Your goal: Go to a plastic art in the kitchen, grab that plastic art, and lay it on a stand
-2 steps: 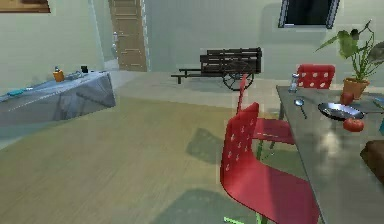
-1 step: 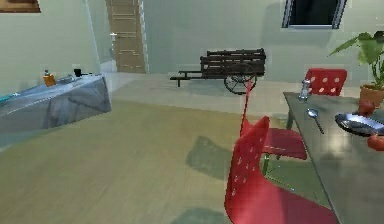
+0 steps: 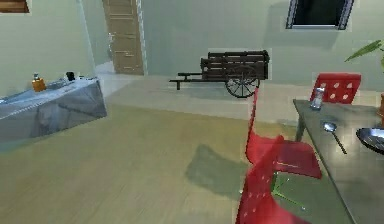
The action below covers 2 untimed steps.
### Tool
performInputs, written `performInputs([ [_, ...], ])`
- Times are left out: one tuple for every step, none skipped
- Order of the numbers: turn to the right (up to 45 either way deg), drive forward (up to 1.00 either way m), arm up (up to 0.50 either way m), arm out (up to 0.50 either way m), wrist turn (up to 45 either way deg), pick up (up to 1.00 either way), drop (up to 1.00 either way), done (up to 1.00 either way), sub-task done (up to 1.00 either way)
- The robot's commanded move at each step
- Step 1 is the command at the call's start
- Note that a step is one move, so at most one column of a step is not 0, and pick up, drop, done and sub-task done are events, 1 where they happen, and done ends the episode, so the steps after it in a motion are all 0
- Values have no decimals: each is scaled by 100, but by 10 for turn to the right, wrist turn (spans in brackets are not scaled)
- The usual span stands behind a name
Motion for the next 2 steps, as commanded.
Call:
performInputs([
  [-180, 0, 0, 0, 0, 0, 0, 0, 0],
  [0, 100, 0, 0, 0, 0, 0, 0, 0],
])
